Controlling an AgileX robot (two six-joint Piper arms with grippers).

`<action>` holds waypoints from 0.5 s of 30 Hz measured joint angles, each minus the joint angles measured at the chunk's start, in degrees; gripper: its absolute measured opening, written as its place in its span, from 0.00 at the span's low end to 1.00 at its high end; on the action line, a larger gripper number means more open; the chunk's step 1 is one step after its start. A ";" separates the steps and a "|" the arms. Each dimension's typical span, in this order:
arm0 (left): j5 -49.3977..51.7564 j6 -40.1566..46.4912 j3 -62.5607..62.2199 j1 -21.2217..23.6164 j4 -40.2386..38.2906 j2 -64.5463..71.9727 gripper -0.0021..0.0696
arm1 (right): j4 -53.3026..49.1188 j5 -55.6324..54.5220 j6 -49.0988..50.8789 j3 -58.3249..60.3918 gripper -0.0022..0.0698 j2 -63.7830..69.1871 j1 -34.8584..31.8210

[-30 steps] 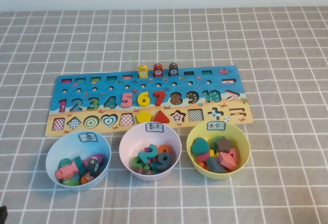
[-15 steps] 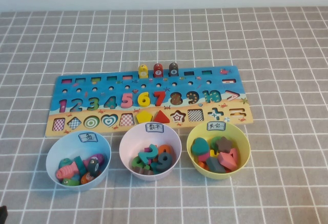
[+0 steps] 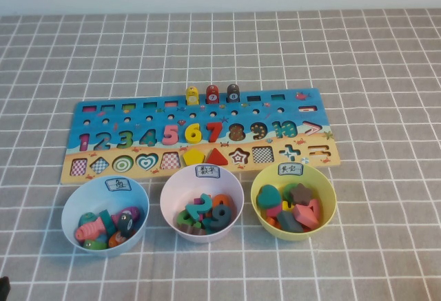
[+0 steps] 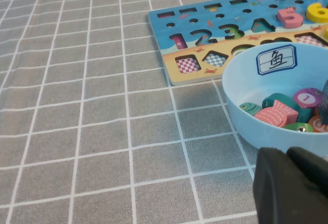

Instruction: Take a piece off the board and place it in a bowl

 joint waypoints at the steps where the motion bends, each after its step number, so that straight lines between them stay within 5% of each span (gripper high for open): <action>1: 0.00 0.00 0.00 0.00 0.00 0.00 0.03 | 0.72 0.21 -1.15 0.00 0.01 0.00 0.00; 15: 0.00 0.00 0.00 0.00 0.00 0.00 0.03 | 8.71 0.57 -9.63 0.00 0.01 0.00 0.00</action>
